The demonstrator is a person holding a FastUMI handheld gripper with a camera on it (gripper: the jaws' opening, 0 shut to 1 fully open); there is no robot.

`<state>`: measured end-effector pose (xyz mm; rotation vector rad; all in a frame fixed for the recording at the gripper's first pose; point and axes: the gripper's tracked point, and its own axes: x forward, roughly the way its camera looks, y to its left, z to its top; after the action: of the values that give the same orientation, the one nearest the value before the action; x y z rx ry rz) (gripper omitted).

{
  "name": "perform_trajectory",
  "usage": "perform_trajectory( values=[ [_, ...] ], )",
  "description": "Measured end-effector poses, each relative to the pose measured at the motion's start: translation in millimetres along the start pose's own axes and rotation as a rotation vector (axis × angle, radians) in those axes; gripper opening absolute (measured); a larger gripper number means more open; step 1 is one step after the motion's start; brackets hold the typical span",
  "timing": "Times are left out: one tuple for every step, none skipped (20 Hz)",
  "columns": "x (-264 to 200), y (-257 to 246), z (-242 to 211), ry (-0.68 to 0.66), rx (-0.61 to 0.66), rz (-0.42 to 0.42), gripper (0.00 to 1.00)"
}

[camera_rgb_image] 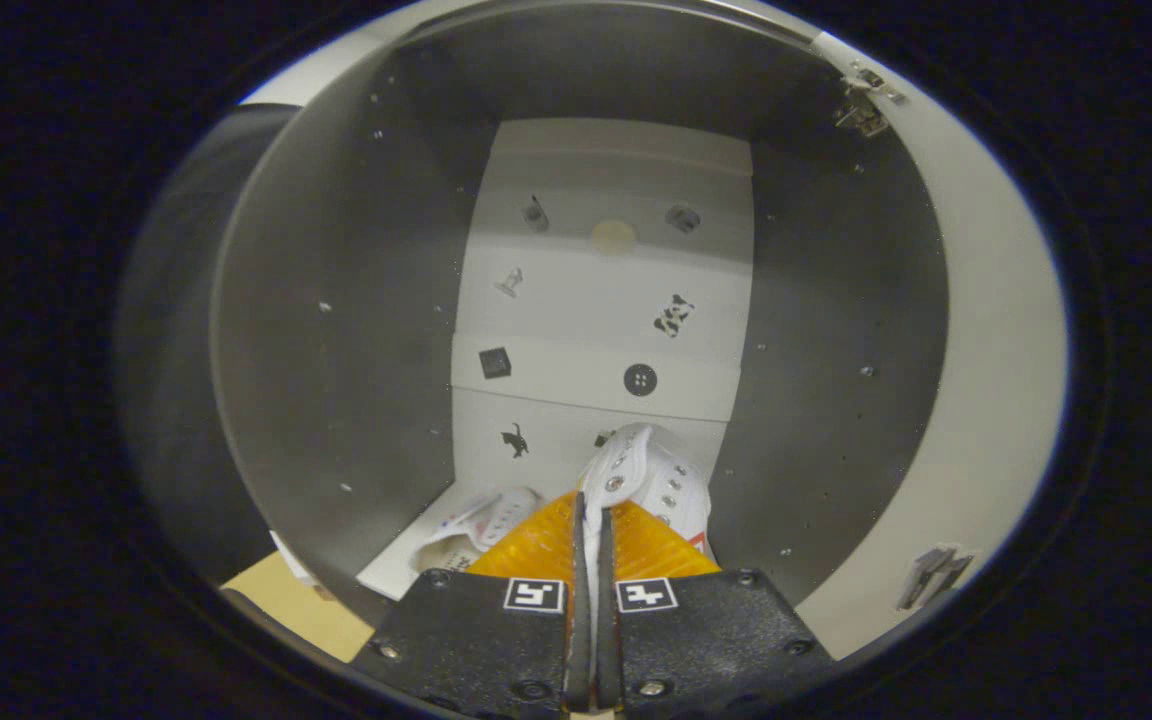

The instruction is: Open the shoe cabinet door, grab the shoes and put them into the shoe cabinet, then close the shoe cabinet door.

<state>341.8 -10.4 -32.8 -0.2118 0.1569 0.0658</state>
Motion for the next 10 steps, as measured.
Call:
perform_trajectory(
  values=[
    [11,-1,-8,0.014,-0.005,-0.011,0.06],
    [25,-1,-21,0.033,-0.01,-0.021,0.06],
    [37,-2,-29,0.053,-0.014,-0.02,0.06],
    [50,-1,-39,0.082,-0.018,-0.015,0.06],
    [59,-1,-48,0.096,-0.015,-0.013,0.06],
    [69,1,-57,0.109,-0.004,-0.01,0.06],
    [77,3,-67,0.128,0.003,-0.004,0.06],
    [82,4,-76,0.142,-0.002,0.001,0.07],
    [87,9,-80,0.148,-0.01,0.025,0.07],
    [91,11,-77,0.126,-0.028,0.03,0.08]
  ],
)
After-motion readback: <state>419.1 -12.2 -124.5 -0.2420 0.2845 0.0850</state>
